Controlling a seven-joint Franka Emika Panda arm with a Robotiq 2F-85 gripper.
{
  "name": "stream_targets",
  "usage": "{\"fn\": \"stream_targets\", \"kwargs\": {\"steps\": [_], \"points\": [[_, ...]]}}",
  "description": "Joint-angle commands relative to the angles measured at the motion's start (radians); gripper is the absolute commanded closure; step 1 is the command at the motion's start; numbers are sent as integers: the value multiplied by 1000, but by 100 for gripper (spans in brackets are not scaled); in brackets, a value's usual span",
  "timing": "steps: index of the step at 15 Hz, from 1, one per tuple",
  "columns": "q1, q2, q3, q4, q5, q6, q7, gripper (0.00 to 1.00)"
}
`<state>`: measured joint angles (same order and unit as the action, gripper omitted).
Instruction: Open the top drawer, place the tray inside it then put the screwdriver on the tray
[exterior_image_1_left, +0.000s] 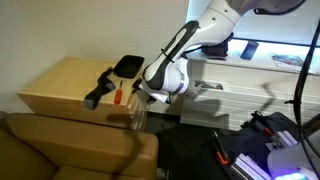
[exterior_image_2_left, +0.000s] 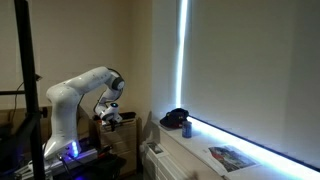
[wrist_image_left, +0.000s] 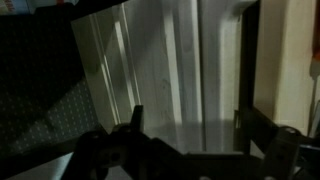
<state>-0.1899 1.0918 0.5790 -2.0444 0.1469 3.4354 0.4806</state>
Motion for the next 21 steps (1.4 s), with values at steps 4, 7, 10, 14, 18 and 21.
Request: {"fn": "stream_targets", "kwargs": {"steps": [4,7,10,14,18,21], "points": [[81,50,-55,95,10,-38,-61,0],[114,34,-93,95,13,-53,-91,0],[180,-43,-195,51,61,-95,-96,0],[231,-132,-306,-44,166,-93,-68,0],[219,-202,-378,-162,232,-59,-58,0],[198,-260,-435,-266,266,-53,-49,0]]}}
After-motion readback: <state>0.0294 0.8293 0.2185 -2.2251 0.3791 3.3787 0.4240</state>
